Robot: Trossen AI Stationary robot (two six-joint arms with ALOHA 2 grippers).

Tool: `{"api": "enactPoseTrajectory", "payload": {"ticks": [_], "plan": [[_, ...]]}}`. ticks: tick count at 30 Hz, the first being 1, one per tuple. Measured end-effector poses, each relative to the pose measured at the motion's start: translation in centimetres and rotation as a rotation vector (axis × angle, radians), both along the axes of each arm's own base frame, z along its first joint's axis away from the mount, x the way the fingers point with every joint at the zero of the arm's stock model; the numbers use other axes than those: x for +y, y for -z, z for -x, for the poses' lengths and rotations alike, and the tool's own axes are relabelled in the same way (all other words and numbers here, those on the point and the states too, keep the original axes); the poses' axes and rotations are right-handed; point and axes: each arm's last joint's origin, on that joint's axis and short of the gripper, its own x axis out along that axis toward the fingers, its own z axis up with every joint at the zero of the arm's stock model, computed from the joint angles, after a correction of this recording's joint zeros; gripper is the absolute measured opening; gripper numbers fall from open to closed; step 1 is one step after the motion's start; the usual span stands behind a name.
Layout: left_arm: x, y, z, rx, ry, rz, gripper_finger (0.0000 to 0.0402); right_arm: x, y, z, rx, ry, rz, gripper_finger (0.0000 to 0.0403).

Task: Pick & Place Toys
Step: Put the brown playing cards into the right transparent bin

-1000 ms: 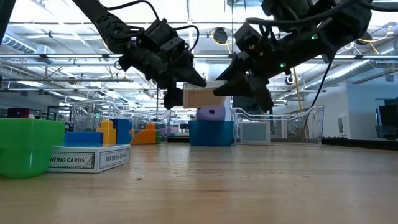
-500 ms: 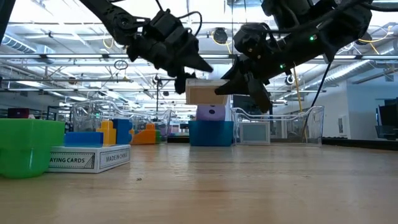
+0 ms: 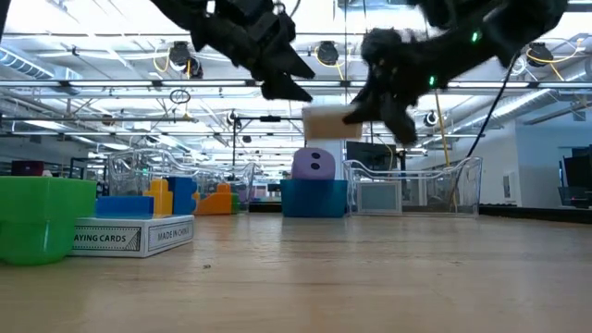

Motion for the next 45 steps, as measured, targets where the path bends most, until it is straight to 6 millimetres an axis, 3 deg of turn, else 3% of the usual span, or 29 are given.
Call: {"api": "enactPoseTrajectory", "payload": {"ticks": [8, 14, 21, 27, 36, 45], "plan": [[-1.0, -3.7, 2.3, -0.056, -0.004, -0.055, 0.0388, -2.3, -5.1, 4.1, -0.113, 0.128, -0.086, 0.0064], [-3.5, -4.1, 2.1, -0.073, 0.088, -0.048, 0.0388, -5.8, -6.8, 8.0, -0.166, 0.257, -0.249, 0.0067], [-7.2, -1.3, 0.9, -0.055, 0.209, -0.05, 0.0388, -10.4, -6.8, 11.0, -0.277, 0.382, -0.524, 0.0068], [-9.7, 2.4, -0.1, -0.075, 0.257, -0.018, 0.0388, -13.4, -5.8, 11.9, -0.298, 0.495, -0.59, 0.0064], [-12.5, 6.7, -2.0, -0.1, 0.3, 0.044, 0.0388, -16.3, -4.1, 12.7, -0.319, 0.612, -0.708, 0.0069], [-13.9, 8.2, -3.0, -0.12, 0.325, 0.066, 0.0388, -17.8, -3.8, 13.4, -0.356, 0.667, -0.698, 0.007]]}}
